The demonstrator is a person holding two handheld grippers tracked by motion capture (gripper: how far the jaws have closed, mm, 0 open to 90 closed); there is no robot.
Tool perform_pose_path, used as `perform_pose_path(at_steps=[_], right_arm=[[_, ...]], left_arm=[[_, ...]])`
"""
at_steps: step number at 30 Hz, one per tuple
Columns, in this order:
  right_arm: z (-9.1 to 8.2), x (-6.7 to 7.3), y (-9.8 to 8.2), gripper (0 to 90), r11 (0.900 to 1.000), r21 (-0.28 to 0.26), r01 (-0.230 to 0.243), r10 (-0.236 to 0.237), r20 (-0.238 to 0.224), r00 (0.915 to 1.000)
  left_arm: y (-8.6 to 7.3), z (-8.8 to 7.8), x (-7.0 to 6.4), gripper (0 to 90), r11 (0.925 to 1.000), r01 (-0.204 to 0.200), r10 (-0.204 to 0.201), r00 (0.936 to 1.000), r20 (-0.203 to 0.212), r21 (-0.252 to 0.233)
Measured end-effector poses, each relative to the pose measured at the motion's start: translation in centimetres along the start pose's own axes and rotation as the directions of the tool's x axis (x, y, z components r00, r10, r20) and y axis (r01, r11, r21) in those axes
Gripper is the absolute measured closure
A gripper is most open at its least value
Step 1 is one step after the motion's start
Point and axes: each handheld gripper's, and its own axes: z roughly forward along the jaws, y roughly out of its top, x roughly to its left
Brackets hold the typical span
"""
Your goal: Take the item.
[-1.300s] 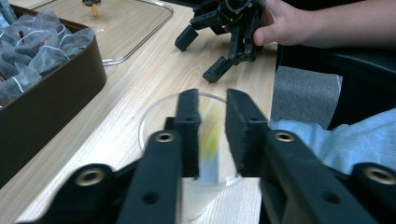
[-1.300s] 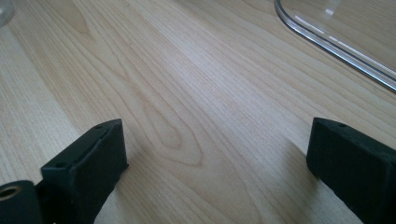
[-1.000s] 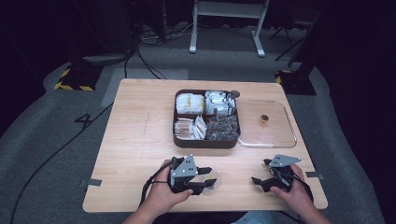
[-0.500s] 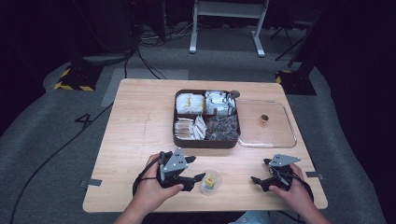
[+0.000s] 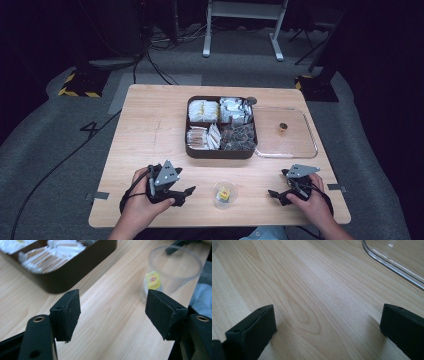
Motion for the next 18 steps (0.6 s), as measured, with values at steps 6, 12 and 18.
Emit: perform_pose_path(at_steps=[6,12,18], right_arm=[[0.0,0.0,0.0,0.4,1.0,0.0,0.005,-0.005,-0.003,1.0],[0.0,-0.1,-0.1,0.4,1.0,-0.001,0.013,-0.013,-0.012,0.9998],[0.0,-0.2,0.0,0.4,1.0,-0.001,0.017,-0.017,-0.016,0.9997]], left_arm=[[-1.5,-0.2,1.6,26.8,0.9987,0.021,-0.02,0.9994,-0.029,0.046],[-3.2,0.0,3.4,26.7,0.9951,0.07,-0.068,0.9972,-0.032,0.07],[-5.1,0.3,4.8,26.4,0.9856,0.116,-0.103,0.9891,-0.105,0.123]])
